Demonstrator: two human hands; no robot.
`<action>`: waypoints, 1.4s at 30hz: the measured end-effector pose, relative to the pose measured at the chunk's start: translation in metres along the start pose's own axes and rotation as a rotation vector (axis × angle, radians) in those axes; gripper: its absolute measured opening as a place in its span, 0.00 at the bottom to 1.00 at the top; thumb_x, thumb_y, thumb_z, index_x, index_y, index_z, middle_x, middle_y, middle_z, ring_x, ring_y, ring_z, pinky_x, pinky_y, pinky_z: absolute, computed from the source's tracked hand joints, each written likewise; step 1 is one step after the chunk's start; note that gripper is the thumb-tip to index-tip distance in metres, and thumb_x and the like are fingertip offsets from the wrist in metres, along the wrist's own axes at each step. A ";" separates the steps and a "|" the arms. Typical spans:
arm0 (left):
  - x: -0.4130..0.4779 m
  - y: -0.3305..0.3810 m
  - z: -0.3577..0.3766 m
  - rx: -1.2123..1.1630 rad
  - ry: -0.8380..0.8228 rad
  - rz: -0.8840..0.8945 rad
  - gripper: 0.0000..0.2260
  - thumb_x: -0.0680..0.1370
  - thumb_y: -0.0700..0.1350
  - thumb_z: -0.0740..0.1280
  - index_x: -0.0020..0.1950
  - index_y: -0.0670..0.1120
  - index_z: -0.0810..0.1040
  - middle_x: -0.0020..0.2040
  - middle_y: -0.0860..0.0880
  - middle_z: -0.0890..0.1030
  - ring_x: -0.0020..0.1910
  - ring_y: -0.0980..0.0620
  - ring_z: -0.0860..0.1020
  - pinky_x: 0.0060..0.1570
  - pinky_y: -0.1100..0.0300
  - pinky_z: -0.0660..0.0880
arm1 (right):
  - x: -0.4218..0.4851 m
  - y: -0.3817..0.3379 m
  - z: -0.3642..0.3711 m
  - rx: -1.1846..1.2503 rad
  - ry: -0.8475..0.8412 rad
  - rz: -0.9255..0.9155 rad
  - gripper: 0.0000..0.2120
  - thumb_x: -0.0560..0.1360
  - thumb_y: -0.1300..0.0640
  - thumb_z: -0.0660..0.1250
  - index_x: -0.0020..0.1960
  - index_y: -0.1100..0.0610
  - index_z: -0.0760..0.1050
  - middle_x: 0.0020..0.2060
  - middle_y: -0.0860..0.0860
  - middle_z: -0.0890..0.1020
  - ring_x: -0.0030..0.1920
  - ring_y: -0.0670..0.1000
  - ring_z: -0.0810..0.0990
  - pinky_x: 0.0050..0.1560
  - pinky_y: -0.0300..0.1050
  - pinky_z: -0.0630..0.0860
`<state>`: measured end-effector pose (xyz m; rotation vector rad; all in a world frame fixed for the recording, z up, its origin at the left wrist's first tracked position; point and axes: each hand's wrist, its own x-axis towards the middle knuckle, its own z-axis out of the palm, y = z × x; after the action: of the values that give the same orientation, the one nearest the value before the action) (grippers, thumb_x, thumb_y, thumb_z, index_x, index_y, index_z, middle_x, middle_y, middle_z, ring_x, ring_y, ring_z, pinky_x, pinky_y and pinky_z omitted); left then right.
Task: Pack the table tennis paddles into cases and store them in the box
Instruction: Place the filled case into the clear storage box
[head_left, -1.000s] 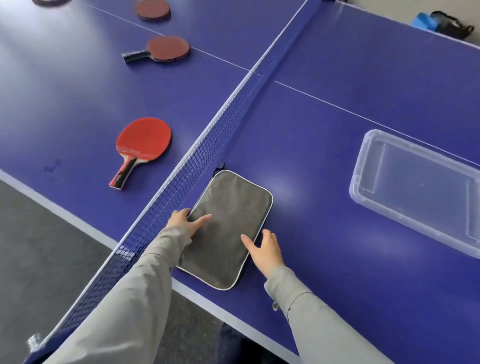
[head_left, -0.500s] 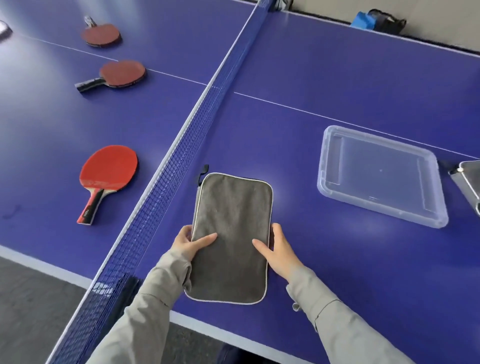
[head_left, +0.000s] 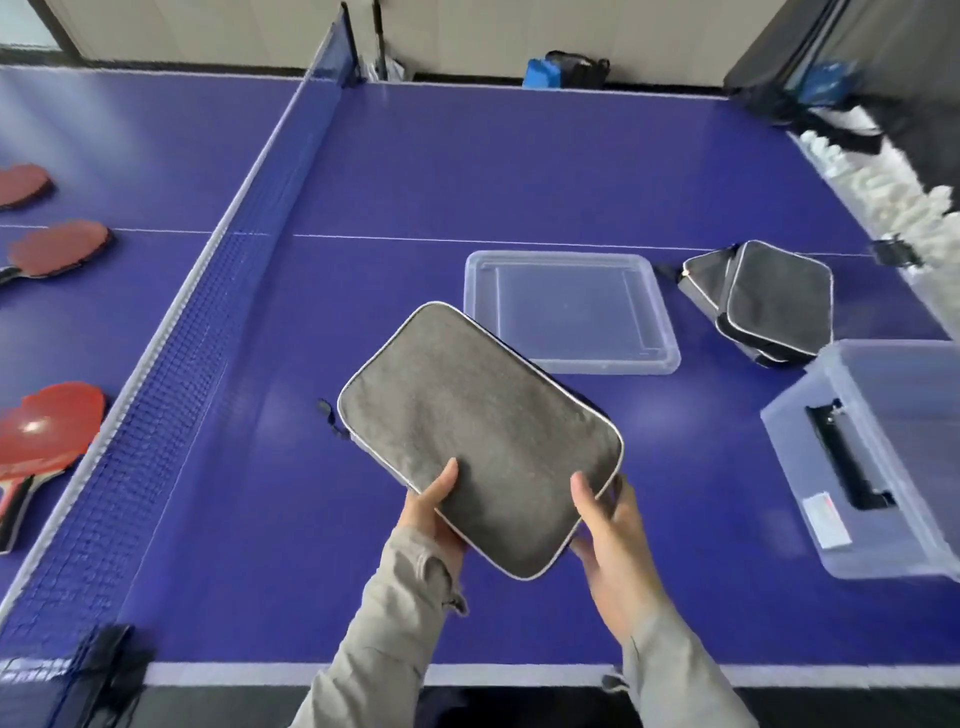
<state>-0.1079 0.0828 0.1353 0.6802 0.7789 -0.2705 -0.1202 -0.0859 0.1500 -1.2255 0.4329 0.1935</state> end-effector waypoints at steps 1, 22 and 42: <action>-0.006 -0.019 0.015 -0.005 -0.047 -0.010 0.29 0.66 0.46 0.73 0.66 0.43 0.74 0.56 0.44 0.82 0.51 0.45 0.82 0.44 0.50 0.79 | -0.007 -0.005 -0.014 0.053 0.024 0.000 0.24 0.66 0.47 0.72 0.60 0.49 0.72 0.52 0.46 0.83 0.52 0.45 0.83 0.41 0.39 0.79; -0.034 -0.151 0.227 0.733 -0.451 0.327 0.26 0.62 0.57 0.74 0.59 0.59 0.76 0.48 0.47 0.82 0.39 0.47 0.78 0.36 0.56 0.74 | -0.028 -0.209 -0.369 -0.019 0.140 -0.085 0.17 0.61 0.41 0.73 0.48 0.46 0.83 0.49 0.47 0.85 0.49 0.47 0.84 0.40 0.42 0.80; 0.064 -0.321 0.405 0.851 -0.108 0.339 0.33 0.67 0.38 0.77 0.69 0.48 0.67 0.58 0.50 0.73 0.50 0.50 0.75 0.47 0.58 0.73 | 0.139 -0.305 -0.557 -0.439 0.130 0.078 0.29 0.65 0.47 0.74 0.63 0.54 0.74 0.56 0.52 0.83 0.56 0.51 0.81 0.58 0.49 0.76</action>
<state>0.0127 -0.4237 0.1486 1.5673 0.4086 -0.3236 -0.0024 -0.7230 0.2051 -1.6590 0.5709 0.2861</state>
